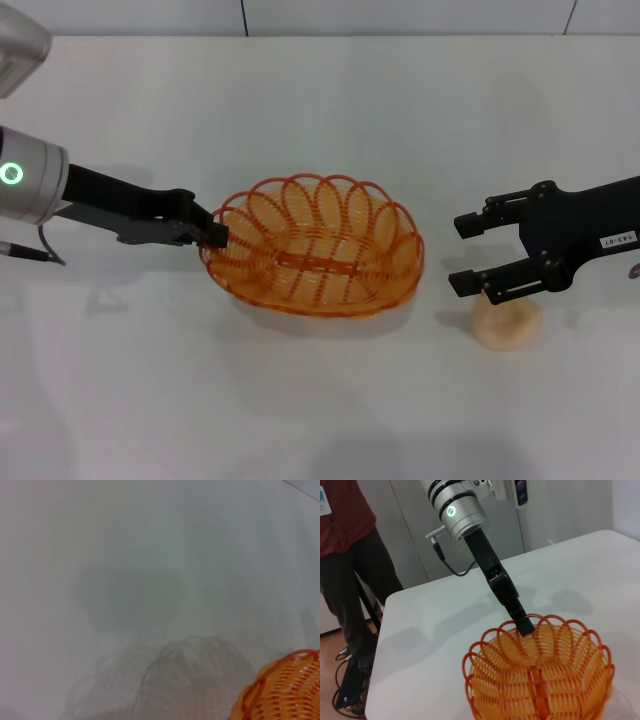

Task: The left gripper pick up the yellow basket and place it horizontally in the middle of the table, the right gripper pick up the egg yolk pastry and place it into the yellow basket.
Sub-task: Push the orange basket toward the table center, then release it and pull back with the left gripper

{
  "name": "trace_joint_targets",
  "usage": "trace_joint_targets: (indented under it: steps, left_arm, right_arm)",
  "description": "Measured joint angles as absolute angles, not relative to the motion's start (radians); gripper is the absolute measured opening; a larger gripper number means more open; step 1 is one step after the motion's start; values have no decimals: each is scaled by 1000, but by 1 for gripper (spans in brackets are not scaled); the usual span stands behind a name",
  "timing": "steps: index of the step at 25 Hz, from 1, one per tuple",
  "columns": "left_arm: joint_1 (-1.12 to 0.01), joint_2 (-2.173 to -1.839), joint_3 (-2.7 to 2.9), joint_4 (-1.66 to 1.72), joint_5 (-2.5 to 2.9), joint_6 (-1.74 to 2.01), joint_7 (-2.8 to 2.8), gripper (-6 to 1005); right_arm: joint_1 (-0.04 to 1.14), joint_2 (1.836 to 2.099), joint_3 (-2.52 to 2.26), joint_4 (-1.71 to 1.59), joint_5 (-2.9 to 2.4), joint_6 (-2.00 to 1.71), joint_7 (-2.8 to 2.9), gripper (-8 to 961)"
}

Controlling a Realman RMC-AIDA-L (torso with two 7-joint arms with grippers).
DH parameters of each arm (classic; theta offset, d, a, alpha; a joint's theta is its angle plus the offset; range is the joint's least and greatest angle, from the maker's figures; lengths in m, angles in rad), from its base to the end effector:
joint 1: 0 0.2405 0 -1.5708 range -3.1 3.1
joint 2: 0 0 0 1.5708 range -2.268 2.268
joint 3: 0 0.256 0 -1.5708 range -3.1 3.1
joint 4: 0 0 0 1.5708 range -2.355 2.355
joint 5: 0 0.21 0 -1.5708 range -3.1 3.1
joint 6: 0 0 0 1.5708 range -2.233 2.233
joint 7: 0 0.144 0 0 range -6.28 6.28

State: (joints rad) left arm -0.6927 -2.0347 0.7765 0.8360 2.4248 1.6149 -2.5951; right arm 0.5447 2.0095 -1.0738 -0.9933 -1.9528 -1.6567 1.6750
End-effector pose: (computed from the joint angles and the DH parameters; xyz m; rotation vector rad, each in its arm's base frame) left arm -0.2438 0.3614 0.0196 -2.3694 -1.8835 -0.1061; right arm 0.2026 0.3371 0.0198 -3.0353 0.4049 0.3905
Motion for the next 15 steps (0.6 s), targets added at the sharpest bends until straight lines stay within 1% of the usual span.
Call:
trace_joint_targets:
  steps: [4, 5, 7, 15]
  left_arm:
    - [-685, -2036, 777, 836, 2426, 1612, -2596, 72]
    - [-680, -2045, 777, 836, 2429, 1605, -2594, 72]
    - [-676, -2050, 778, 833, 2429, 1597, -2593, 71]
    - [-672, -2059, 785, 773, 2430, 1545, -2571, 71]
  right_arm:
    - [546, 2010, -1074, -994, -1952, -1657, 1675, 755]
    - [546, 2010, -1074, -994, -1952, -1657, 1675, 756]
    - [546, 2010, -1074, -994, -1951, -1657, 1675, 756]
    - [546, 2011, -1074, -991, -1953, -1657, 1675, 756]
